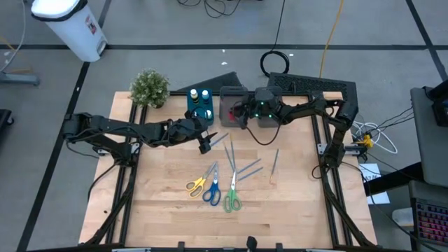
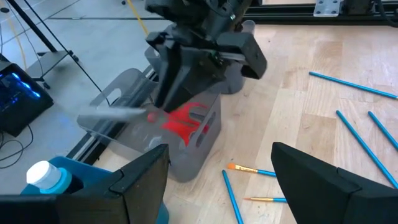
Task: Pick & Place Paint Supplies
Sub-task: Put the red scissors into the left black bin
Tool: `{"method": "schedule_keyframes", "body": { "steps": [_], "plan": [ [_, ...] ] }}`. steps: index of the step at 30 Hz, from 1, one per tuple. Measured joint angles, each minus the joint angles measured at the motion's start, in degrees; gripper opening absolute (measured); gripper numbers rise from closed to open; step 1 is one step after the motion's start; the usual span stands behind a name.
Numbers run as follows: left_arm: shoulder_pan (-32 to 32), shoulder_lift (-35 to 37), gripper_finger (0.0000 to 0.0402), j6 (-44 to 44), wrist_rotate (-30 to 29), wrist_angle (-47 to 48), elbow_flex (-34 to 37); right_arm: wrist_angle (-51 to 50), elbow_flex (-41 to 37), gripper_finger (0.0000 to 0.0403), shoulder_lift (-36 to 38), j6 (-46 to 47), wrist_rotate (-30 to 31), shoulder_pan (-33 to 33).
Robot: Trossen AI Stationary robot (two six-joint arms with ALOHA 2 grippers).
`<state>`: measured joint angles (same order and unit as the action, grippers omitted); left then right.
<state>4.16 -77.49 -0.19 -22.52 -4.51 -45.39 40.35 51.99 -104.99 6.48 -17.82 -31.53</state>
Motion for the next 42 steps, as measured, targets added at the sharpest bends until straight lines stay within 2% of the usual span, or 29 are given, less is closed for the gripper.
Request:
{"method": "schedule_keyframes", "body": {
  "steps": [10,17,20,24,27,29,33,42],
  "plan": [
    [0.0,0.0,0.0285,-0.12,0.02,0.02,0.0,6.21,0.0,0.0137,0.0,-4.18,7.68,3.4],
    [0.0,0.0,0.0285,-0.11,0.04,0.04,0.0,7.9,0.01,0.0146,0.0,-6.94,12.04,5.42],
    [0.0,0.0,0.0285,-0.11,0.04,0.04,-0.01,1.3,2.69,0.0147,0.0,-3.67,13.04,5.39],
    [0.0,0.0,0.0285,-0.11,0.05,0.04,0.0,-20.78,12.94,0.0162,0.02,-4.33,12.17,4.54],
    [0.0,0.0,0.0285,-0.11,0.04,0.04,-0.01,-31.38,19.8,0.0183,-0.32,-7.58,15.78,4.51],
    [0.0,0.0,0.0285,-0.11,0.04,0.04,-0.01,-33.69,22.06,0.0197,-0.77,-9.31,17.65,4.52],
    [0.0,0.0,0.0285,-0.11,0.05,0.02,-0.02,-34.49,22.64,0.0212,-0.91,-10.19,16.01,3.51],
    [0.0,0.0,0.0285,-0.35,0.11,0.04,0.0,-29.62,22.75,0.0209,-8.35,-10.85,14.71,3.34]
  ]
}}
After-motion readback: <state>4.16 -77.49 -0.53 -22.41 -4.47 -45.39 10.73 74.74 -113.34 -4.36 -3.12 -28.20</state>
